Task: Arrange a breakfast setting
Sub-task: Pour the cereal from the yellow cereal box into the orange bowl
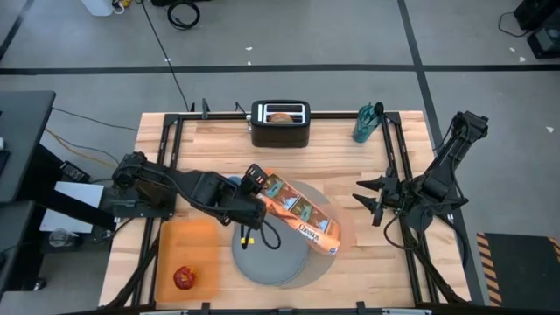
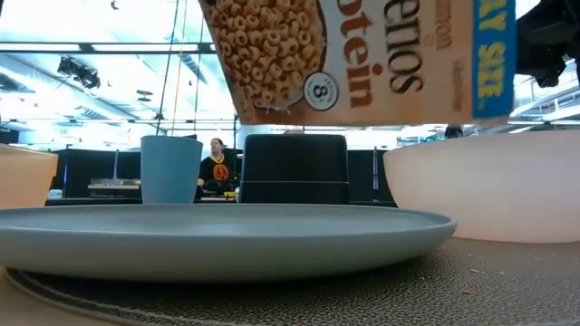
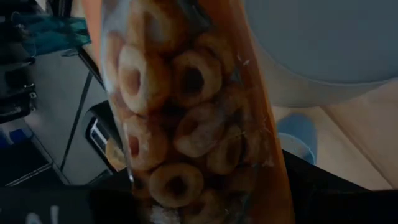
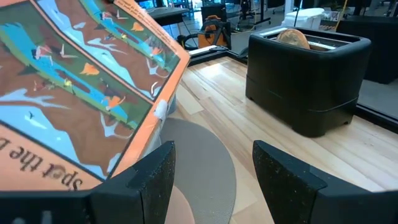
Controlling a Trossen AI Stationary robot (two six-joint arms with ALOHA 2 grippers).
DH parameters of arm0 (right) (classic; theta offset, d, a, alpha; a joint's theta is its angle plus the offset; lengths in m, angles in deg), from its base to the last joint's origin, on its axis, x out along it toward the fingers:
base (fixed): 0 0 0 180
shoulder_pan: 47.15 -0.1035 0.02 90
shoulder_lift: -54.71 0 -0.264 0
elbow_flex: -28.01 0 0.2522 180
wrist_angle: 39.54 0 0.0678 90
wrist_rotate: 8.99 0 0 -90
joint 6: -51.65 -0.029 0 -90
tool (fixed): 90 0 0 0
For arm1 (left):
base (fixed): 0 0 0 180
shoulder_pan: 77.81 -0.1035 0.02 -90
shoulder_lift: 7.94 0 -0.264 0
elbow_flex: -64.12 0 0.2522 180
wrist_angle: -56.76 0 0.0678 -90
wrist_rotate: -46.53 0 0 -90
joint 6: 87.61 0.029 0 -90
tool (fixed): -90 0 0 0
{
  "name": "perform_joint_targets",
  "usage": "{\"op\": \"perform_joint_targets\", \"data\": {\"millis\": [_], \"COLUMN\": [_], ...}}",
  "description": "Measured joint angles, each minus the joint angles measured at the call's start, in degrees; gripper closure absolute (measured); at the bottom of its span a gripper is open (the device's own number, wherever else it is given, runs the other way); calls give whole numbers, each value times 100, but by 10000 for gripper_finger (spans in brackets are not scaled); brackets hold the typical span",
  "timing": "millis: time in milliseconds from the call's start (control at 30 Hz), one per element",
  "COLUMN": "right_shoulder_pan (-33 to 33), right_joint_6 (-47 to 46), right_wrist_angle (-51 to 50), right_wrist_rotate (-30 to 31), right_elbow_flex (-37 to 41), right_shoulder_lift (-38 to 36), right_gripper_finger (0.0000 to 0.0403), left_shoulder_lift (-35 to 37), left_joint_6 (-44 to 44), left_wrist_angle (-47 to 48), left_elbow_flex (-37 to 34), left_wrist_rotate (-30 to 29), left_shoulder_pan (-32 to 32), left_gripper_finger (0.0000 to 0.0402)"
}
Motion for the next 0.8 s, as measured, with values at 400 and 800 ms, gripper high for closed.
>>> {"op": "perform_joint_targets", "data": {"millis": [400,800], "right_shoulder_pan": [0,0], "right_joint_6": [11,118], "right_wrist_angle": [52,127], "right_wrist_rotate": [0,-44], "right_elbow_flex": [0,-2], "right_shoulder_lift": [0,-2], "right_gripper_finger": [181,181], "left_shoulder_lift": [-390,-829], "left_joint_6": [69,117], "left_wrist_angle": [392,643], "left_elbow_flex": [364,1297], "left_wrist_rotate": [-91,47], "left_shoulder_pan": [-33,-13], "left_gripper_finger": [189,189]}}
